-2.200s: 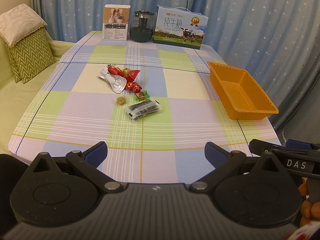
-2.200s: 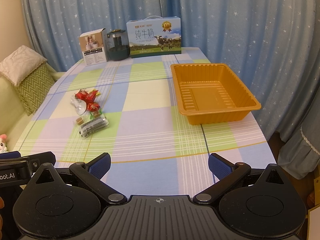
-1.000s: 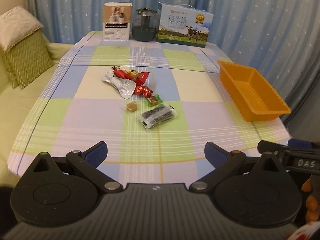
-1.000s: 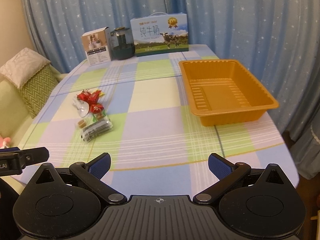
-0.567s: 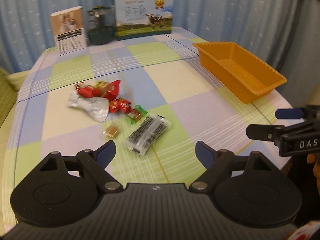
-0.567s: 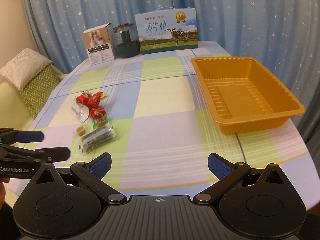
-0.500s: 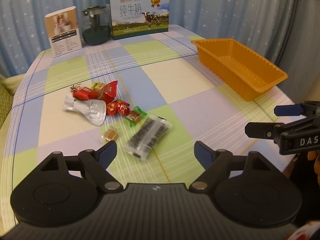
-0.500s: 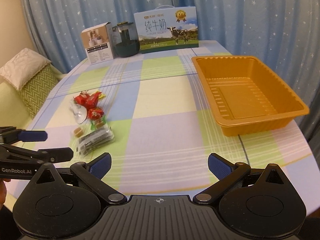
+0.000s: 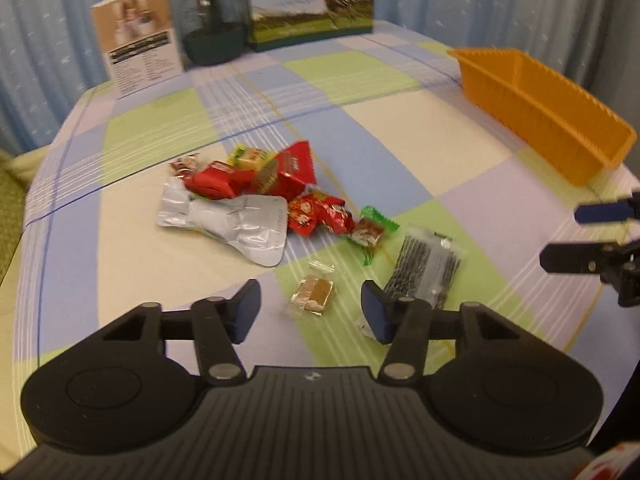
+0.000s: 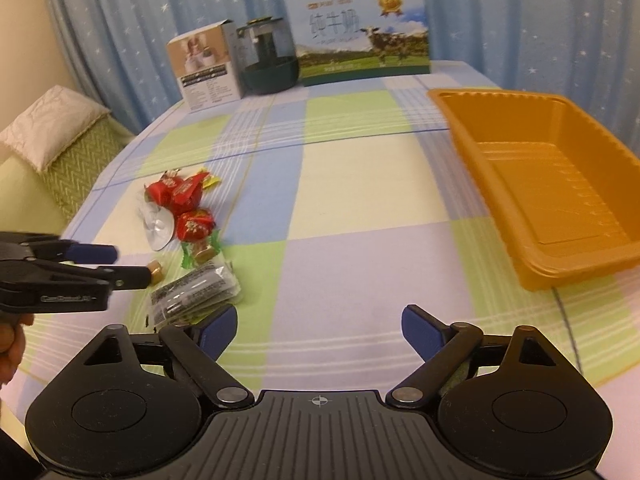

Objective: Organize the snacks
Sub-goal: 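Grasp the small wrapped caramel with the left tool while the right tool grasps the clear packet, then carry the caramel and packet to the orange tray and open both tools, then move both open tools back toward the snack pile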

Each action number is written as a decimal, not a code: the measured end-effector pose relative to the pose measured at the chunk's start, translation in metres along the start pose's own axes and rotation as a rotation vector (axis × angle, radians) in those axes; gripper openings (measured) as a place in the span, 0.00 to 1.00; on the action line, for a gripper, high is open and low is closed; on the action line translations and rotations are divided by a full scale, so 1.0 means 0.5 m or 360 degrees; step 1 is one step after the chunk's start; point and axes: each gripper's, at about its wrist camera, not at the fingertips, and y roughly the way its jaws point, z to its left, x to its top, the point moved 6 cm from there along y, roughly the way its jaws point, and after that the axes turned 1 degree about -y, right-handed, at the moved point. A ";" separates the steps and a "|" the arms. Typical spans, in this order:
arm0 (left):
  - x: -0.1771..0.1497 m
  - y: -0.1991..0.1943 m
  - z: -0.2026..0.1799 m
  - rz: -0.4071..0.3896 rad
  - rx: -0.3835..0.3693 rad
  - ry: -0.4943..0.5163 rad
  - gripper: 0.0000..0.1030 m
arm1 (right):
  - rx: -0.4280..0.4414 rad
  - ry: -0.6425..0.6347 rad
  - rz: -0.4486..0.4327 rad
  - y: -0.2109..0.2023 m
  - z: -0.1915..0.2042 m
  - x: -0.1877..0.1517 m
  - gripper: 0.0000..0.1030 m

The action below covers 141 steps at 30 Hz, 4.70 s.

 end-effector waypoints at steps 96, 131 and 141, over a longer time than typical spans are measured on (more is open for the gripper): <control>0.341 0.002 -0.519 -0.0269 -0.0393 -0.0125 0.18 | -0.0374 0.0183 -0.0269 -0.203 -0.435 0.182 0.37; 0.306 0.025 -0.447 -0.0243 -0.0324 -0.0212 0.33 | -0.0256 0.0229 -0.0247 -0.155 -0.431 0.183 0.39; 0.277 -0.005 -0.406 -0.0247 -0.0270 -0.0249 0.41 | -0.0236 0.0270 -0.0243 -0.182 -0.417 0.179 0.69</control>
